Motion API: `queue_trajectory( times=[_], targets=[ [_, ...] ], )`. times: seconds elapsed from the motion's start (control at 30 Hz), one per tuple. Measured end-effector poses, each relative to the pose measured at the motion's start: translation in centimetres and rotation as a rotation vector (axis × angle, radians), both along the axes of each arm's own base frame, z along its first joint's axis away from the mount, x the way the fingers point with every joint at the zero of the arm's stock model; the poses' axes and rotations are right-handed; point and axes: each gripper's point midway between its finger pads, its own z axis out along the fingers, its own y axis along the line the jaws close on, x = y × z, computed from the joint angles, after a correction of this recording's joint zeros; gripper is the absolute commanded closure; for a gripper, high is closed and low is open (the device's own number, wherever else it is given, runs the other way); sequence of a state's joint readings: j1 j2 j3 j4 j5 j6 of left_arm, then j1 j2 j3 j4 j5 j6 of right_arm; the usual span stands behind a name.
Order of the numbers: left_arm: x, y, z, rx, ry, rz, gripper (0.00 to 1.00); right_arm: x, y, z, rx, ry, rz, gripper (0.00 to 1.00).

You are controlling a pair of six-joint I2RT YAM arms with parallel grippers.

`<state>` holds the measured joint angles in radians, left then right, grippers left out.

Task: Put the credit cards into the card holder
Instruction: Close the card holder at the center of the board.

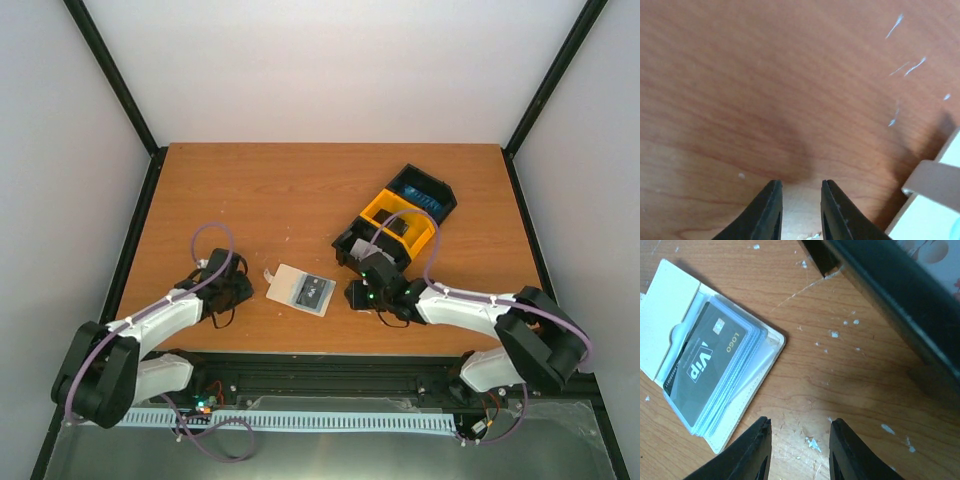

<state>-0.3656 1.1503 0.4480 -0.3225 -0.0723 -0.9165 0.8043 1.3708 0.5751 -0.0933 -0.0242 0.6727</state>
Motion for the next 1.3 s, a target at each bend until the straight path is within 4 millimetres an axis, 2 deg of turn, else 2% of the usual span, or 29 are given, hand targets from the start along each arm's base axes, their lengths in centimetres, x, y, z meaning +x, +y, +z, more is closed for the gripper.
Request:
queue_trajectory(
  times=[0.07,0.4,0.57,0.8,0.93,1.07,1.13,1.23,1.3],
  targets=[
    [-0.6,-0.3,-1.0,-0.025,0.028,-0.008,0.80,-0.2,0.1,-0.3,0.000,0.013,0.008,0.68],
    [0.3,-5.0,-1.1,-0.269,-0.027,-0.143,0.79,-1.2,1.5,-2.4,0.017,0.108,0.068,0.68],
    [0.0,-6.7,-1.0,-0.366,-0.034,-0.209,0.79,-0.7,2.8,-2.3,0.045,0.119,0.090,0.68],
    [-1.3,-8.3,-0.7,-0.466,-0.040,-0.300,0.71,0.3,4.5,-2.2,0.081,0.113,0.109,0.69],
    [-1.6,-8.7,-0.6,-0.481,-0.041,-0.328,0.70,0.6,4.7,-2.2,0.091,0.107,0.114,0.69],
    [-1.3,-7.9,-0.4,-0.432,-0.064,-0.311,0.56,0.7,4.7,-2.1,0.091,0.105,0.115,0.69],
    [-0.7,-7.1,0.0,-0.380,-0.095,-0.285,0.53,0.8,4.7,-2.1,0.088,0.103,0.117,0.69],
    [0.1,-6.2,0.5,-0.322,-0.137,-0.266,0.55,0.7,4.7,-2.2,0.084,0.104,0.119,0.69],
    [0.5,-6.2,0.6,-0.307,-0.146,-0.270,0.62,0.7,4.7,-2.2,0.082,0.104,0.120,0.69]
  ],
)
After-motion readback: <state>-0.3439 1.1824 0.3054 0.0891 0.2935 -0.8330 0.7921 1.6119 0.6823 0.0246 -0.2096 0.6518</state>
